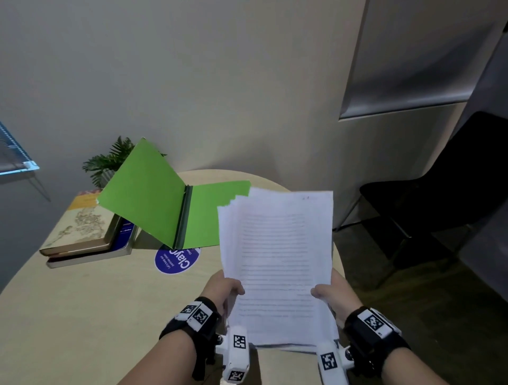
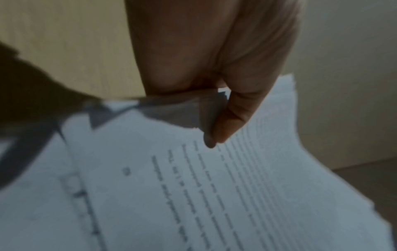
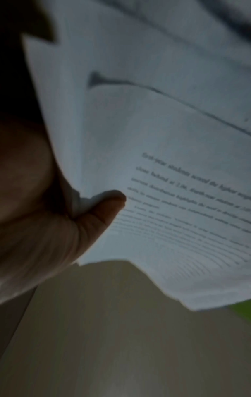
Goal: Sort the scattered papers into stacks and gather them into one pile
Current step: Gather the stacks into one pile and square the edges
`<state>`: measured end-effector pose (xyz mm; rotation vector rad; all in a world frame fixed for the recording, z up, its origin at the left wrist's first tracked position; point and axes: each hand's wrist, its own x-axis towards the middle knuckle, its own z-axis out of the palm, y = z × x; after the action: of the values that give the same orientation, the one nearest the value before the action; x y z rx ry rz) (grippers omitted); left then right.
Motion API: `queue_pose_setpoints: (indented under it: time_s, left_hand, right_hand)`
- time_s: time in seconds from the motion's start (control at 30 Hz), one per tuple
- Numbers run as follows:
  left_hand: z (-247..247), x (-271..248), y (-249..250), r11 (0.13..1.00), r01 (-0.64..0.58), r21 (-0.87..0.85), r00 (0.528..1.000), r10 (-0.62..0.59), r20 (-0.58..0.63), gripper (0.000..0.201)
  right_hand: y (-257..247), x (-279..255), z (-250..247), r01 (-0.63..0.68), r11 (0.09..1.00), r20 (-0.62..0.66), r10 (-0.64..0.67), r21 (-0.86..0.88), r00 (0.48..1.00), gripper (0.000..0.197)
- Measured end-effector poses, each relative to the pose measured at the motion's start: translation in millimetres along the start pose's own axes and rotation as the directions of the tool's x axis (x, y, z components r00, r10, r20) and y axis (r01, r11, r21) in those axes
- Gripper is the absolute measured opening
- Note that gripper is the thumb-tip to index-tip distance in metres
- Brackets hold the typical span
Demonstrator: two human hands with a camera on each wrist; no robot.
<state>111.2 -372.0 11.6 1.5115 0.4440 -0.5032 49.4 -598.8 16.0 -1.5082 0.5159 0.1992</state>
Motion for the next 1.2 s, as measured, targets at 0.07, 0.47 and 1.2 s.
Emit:
queue_pose_setpoints:
  time_s: [0.07, 0.47, 1.2]
  left_hand:
    - [-5, -13, 13, 0.991, -0.131, -0.029, 0.991, 0.131, -0.007, 0.032]
    - [-21, -29, 42, 0.851, -0.494, -0.177, 0.867, 0.498, -0.021, 0.047]
    - [-25, -41, 52, 0.783, -0.573, -0.240, 0.792, 0.605, 0.085, 0.060]
  right_hand:
    - [-18, -14, 1, 0.106, 0.994, 0.028, -0.107, 0.036, 0.994, 0.046]
    - [-51, -16, -2, 0.307, 0.951, -0.105, -0.309, -0.038, 0.945, 0.029]
    - [-101, -62, -7, 0.599, 0.762, -0.067, -0.603, 0.247, 0.795, 0.038]
